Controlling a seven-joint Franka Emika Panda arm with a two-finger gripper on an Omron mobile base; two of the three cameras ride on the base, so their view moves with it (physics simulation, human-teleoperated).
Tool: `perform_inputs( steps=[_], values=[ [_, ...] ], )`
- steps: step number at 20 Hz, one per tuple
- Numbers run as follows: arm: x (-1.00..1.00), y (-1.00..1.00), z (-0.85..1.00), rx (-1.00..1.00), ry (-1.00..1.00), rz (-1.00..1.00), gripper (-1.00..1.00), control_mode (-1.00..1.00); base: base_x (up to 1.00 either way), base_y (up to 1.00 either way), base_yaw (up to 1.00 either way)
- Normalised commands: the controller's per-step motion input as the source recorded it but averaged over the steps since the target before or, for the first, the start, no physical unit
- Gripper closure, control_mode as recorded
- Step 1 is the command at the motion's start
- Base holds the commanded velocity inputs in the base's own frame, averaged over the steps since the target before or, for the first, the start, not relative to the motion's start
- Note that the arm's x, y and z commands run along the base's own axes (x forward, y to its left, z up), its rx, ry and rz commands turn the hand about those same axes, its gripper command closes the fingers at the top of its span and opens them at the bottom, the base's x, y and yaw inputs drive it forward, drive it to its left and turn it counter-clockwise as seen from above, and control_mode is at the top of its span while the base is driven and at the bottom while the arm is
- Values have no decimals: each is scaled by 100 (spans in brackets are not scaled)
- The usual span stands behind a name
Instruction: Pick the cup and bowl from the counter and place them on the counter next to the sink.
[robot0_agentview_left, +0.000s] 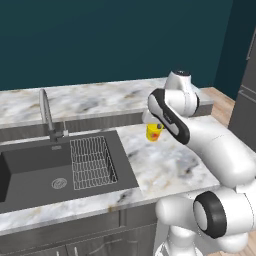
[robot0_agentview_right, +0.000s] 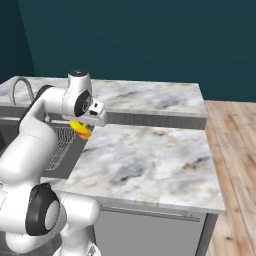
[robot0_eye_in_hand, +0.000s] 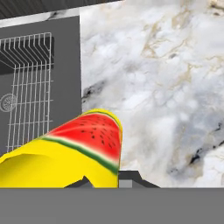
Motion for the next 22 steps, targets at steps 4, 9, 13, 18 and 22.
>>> perform_inputs(
  steps=[4, 9, 13, 18, 22],
  values=[
    [28, 0, -3, 0, 0, 0, 100, -100, 0, 0, 0],
    [37, 0, -16, 0, 0, 0, 100, -100, 0, 0, 0],
    [16, 0, -24, 0, 4, 0, 100, -100, 0, 0, 0],
    [2, 0, -37, 1, 7, -1, 100, -100, 0, 0, 0],
    [0, 0, -26, 12, 5, -8, 100, -100, 0, 0, 0]
  ],
)
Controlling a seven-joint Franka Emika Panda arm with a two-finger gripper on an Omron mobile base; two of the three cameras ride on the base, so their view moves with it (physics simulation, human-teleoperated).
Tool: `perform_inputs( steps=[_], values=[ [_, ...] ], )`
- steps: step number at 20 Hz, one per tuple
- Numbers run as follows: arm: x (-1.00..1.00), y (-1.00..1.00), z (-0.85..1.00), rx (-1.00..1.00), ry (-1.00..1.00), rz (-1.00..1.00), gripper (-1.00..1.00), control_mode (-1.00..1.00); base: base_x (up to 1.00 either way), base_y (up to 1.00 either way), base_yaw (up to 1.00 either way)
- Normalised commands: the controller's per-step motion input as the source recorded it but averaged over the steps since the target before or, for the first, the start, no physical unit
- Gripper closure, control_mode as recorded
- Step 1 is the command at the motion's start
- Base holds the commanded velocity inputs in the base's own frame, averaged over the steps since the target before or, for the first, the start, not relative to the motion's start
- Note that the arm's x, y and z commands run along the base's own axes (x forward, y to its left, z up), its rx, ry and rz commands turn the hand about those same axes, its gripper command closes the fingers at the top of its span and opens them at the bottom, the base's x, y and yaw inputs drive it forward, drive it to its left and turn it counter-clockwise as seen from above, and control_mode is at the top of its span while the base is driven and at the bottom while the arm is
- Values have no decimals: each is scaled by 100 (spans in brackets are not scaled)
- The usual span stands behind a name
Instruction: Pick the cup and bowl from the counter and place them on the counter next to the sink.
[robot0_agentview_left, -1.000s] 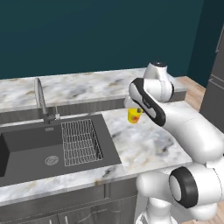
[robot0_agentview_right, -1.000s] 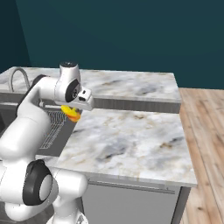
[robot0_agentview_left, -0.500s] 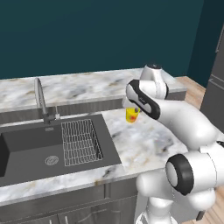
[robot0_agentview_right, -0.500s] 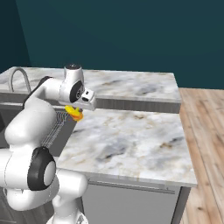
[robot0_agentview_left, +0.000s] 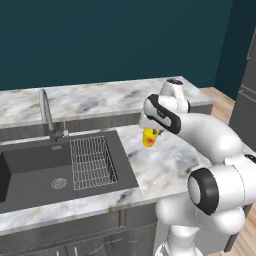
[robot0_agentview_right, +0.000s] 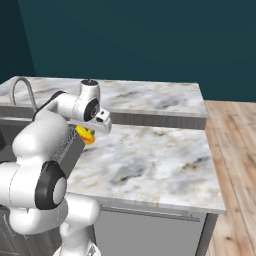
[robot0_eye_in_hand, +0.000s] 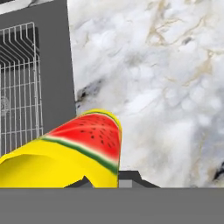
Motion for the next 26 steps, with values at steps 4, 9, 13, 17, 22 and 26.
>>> perform_inputs(
  steps=[4, 9, 13, 17, 22, 26],
  values=[
    [0, 0, -15, 20, 2, -10, 100, -100, 0, 0, 0],
    [1, 0, -39, 4, 0, -10, 100, -100, 0, 0, 0],
    [9, 0, -48, 0, 0, -9, 100, -100, 0, 0, 0],
    [2, 0, -33, 0, 3, -9, 100, -100, 0, 0, 0],
    [0, 0, -28, 0, 6, -7, 100, -100, 0, 0, 0],
    [0, 0, -32, 0, 4, -6, 100, -100, 0, 0, 0]
  ],
)
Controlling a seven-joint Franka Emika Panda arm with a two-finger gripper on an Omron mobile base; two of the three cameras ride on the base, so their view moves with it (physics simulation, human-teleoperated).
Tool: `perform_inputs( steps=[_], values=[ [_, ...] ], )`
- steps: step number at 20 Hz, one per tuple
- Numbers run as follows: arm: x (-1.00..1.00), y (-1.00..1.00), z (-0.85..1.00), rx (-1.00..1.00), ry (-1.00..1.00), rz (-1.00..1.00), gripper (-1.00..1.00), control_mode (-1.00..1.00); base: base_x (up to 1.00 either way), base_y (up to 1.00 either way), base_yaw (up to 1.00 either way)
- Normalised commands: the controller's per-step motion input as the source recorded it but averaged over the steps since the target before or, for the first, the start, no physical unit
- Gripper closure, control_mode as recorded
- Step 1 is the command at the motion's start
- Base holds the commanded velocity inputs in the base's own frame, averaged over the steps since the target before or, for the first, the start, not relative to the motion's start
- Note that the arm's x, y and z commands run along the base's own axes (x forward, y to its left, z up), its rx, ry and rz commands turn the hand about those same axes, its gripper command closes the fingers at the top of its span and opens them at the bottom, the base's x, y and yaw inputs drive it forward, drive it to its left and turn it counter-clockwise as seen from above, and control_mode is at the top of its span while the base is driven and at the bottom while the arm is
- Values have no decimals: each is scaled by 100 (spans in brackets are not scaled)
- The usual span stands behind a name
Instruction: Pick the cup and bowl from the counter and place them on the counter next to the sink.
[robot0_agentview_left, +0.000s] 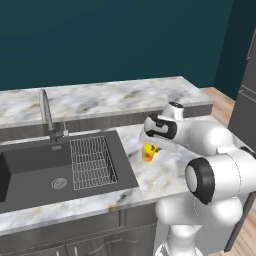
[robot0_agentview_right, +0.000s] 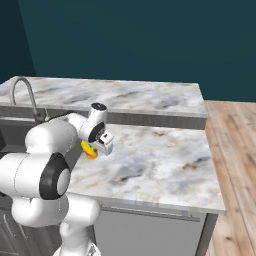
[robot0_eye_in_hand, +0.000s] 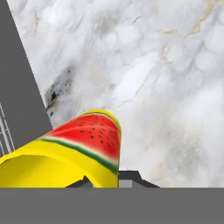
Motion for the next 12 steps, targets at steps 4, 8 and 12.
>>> perform_inputs(
  steps=[4, 8, 12],
  values=[
    [0, 0, -31, 0, 3, -6, 100, -100, 0, 0, 0],
    [0, 0, -37, 0, 2, -6, 100, -100, 0, 0, 0],
    [1, 0, -35, 0, 4, -5, 100, -100, 0, 0, 0]
  ],
)
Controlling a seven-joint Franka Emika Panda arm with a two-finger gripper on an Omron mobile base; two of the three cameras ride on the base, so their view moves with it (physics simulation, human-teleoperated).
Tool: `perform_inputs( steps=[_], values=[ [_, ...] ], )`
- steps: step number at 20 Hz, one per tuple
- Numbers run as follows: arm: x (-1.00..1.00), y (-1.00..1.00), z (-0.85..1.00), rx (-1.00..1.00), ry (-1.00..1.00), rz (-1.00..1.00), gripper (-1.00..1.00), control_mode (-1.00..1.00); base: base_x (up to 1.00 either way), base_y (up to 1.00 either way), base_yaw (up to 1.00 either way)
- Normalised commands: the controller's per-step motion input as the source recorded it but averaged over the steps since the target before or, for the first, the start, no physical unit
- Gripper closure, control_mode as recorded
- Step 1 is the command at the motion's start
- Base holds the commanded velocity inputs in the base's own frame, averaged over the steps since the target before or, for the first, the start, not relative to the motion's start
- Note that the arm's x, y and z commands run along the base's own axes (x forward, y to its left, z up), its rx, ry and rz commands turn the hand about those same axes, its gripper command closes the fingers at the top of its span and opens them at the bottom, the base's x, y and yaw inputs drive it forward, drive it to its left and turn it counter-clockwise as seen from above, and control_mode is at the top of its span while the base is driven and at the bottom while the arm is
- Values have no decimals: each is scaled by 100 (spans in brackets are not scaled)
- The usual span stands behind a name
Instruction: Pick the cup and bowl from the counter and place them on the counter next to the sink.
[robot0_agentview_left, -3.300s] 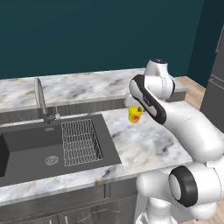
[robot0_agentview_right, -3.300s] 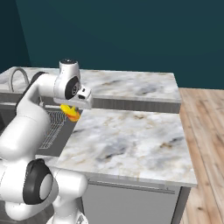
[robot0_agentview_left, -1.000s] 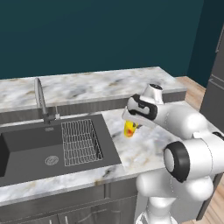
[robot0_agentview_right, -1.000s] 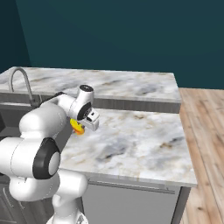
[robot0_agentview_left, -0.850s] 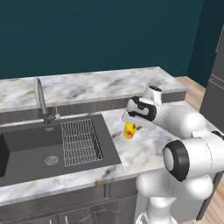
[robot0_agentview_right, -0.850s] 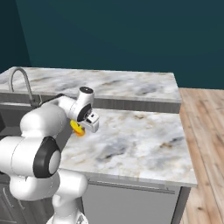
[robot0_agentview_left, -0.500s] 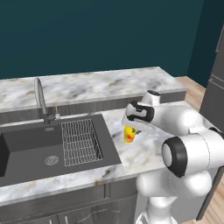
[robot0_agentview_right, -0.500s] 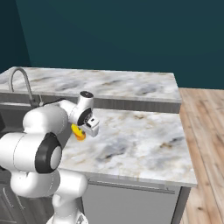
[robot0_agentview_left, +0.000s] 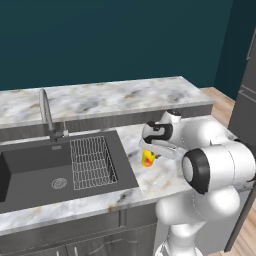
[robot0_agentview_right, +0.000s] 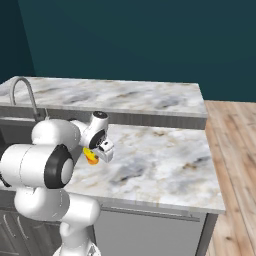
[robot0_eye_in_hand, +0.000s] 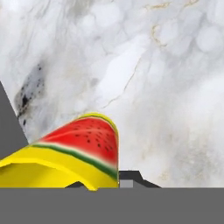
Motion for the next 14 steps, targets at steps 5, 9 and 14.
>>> perform_inputs(
  steps=[5, 9, 14],
  values=[
    [0, 0, -26, 0, 3, -5, 100, -100, 0, 0, 0],
    [0, 0, -6, 0, 2, -2, 100, -100, 0, 0, 0],
    [0, 0, 0, 2, 0, 0, -100, -100, 0, 0, 0]
  ],
)
